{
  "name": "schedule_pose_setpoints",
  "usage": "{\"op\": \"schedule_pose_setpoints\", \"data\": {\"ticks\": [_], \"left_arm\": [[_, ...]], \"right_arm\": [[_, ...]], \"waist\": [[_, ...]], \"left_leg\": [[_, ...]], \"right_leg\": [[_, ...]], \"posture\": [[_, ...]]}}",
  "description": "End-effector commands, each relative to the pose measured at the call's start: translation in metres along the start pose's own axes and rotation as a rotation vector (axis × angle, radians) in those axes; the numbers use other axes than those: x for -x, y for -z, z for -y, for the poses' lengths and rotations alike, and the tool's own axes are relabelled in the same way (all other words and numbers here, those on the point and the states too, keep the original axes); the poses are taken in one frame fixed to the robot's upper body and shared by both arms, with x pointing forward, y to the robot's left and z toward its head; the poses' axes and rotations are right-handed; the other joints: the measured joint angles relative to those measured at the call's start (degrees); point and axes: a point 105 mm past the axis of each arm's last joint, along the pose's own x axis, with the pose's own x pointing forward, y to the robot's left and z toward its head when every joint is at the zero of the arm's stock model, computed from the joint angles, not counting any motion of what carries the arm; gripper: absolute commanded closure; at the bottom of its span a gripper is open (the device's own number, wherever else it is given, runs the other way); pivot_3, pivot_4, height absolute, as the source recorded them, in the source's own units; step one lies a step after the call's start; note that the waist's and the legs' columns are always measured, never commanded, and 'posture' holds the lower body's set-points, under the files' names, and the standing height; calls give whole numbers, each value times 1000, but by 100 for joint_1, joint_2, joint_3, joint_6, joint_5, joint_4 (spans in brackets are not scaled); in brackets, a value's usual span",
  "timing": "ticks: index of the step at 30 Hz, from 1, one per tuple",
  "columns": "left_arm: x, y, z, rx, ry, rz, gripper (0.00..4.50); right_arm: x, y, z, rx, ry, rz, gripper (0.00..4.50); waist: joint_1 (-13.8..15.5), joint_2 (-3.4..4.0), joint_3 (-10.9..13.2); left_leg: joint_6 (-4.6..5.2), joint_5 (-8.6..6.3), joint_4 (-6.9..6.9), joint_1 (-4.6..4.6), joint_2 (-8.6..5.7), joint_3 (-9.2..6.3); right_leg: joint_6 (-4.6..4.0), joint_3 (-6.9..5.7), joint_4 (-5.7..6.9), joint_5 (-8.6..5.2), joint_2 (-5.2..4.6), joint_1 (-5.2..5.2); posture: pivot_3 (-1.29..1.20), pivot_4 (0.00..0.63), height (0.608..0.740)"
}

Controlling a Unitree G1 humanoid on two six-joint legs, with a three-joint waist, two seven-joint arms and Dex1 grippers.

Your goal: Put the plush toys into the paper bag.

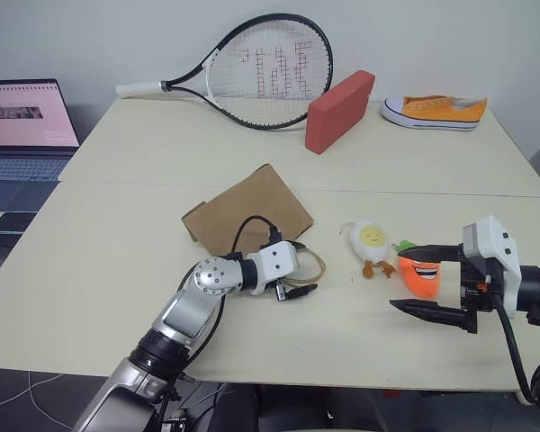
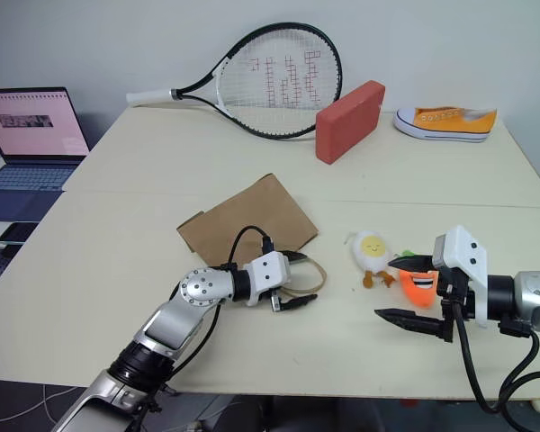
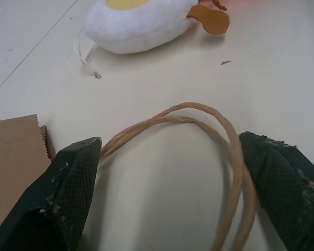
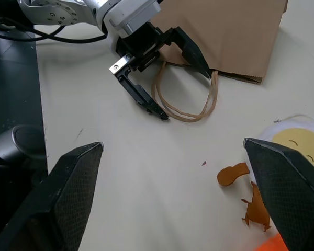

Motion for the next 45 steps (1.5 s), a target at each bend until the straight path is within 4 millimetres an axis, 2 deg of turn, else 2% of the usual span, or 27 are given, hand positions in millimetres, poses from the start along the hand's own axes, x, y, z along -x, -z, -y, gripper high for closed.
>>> {"op": "schedule_pose_setpoints", "data": {"ticks": [1,12,13,22,26,29,37,45], "left_arm": [[-3,-11,-6,-34,-16,41,937],[-3,-12,-3,-8,16,53,4382],[-2,-13,-3,8,17,63,4478],[17,-32,-16,172,22,159,4478],[33,-57,-27,260,39,256,4478],[42,-68,-29,324,79,303,4478],[53,-74,-24,399,119,328,4478],[60,-98,-25,477,153,442,4478]], "right_arm": [[0,-8,-1,41,-7,12,0],[-1,-6,-3,39,-8,16,0],[-1,-6,-3,40,-7,17,0],[0,-8,-1,46,-4,29,0],[0,-10,-1,57,-9,45,0],[-1,-10,-1,61,-8,48,0],[-7,-12,-4,65,-16,73,0],[-47,-9,-3,38,16,120,0]], "waist": [[-1,0,0],[-1,0,0],[-1,0,0],[-4,0,0],[-6,0,0],[-8,0,0],[-12,0,0],[-19,-1,0]], "left_leg": [[0,0,0,0,0,0],[0,0,0,-1,-1,-5],[0,0,0,-1,-1,-5],[0,0,0,-1,-1,-6],[0,0,0,-1,-1,-9],[0,0,1,-2,-1,-11],[0,0,1,-2,-1,-11],[0,0,2,-2,-1,-16]], "right_leg": [[0,0,-1,0,0,0],[6,-2,0,3,0,1],[5,-2,0,3,0,1],[5,-3,1,3,0,1],[6,-5,1,3,0,1],[6,-8,1,3,0,1],[3,-8,0,1,0,2],[-1,-10,1,-1,1,2]], "posture": [[0,150,740],[0,150,740],[0,150,740],[0,150,740],[0,150,740],[0,150,740],[0,150,740],[0,150,740]]}}
